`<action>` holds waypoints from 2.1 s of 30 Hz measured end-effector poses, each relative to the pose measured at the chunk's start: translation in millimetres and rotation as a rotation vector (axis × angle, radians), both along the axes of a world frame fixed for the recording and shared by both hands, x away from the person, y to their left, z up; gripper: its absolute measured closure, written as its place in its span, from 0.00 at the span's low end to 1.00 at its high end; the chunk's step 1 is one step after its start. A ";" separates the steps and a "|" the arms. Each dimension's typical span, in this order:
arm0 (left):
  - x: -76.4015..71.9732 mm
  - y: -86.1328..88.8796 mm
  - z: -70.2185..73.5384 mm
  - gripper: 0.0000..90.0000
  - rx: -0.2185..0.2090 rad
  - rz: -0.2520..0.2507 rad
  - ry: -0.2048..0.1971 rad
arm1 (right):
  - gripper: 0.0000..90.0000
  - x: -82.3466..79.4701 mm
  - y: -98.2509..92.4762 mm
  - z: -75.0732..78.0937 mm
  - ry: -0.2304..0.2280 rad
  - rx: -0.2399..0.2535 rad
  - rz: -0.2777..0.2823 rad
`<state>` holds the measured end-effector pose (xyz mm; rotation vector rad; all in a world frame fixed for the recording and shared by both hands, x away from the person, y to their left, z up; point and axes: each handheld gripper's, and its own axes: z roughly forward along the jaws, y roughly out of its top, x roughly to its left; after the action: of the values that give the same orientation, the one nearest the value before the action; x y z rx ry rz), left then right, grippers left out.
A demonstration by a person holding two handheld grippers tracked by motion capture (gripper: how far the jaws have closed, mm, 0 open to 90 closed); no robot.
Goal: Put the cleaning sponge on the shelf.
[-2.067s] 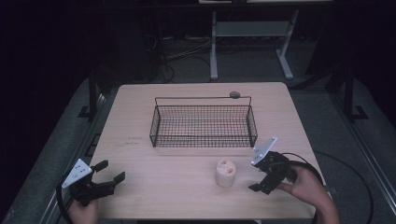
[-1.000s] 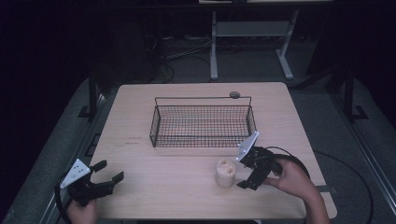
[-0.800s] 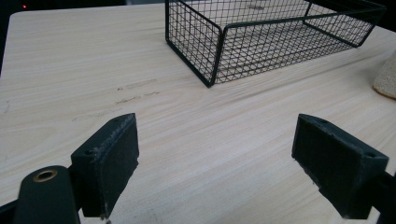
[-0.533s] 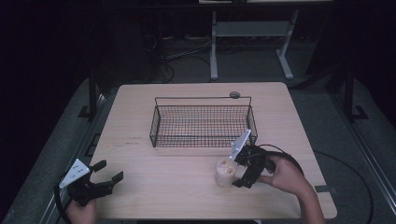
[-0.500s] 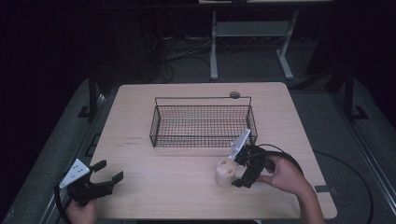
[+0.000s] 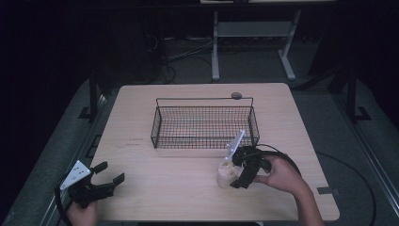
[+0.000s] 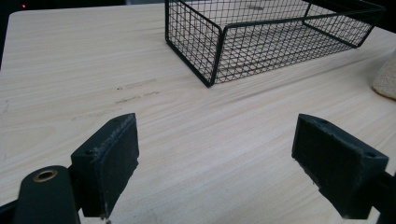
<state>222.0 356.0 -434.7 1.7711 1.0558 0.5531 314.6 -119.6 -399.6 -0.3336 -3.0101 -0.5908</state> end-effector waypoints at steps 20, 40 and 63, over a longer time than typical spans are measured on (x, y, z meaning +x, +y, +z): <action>-0.8 0.0 0.0 0.16 -0.003 0.005 0.001 | 0.36 3.3 3.9 -3.9 0.024 -0.013 0.015; -1.7 2.3 0.8 0.16 -0.007 0.007 -0.004 | 0.41 3.3 3.5 -1.3 0.029 -0.011 0.017; -1.9 2.6 1.1 0.16 -0.008 0.010 -0.008 | 0.42 1.7 -2.9 -0.6 0.045 -0.030 0.014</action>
<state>220.1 358.6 -433.5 1.7558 1.0603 0.5611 316.3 -122.5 -400.1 -0.3222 -2.9783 -0.5297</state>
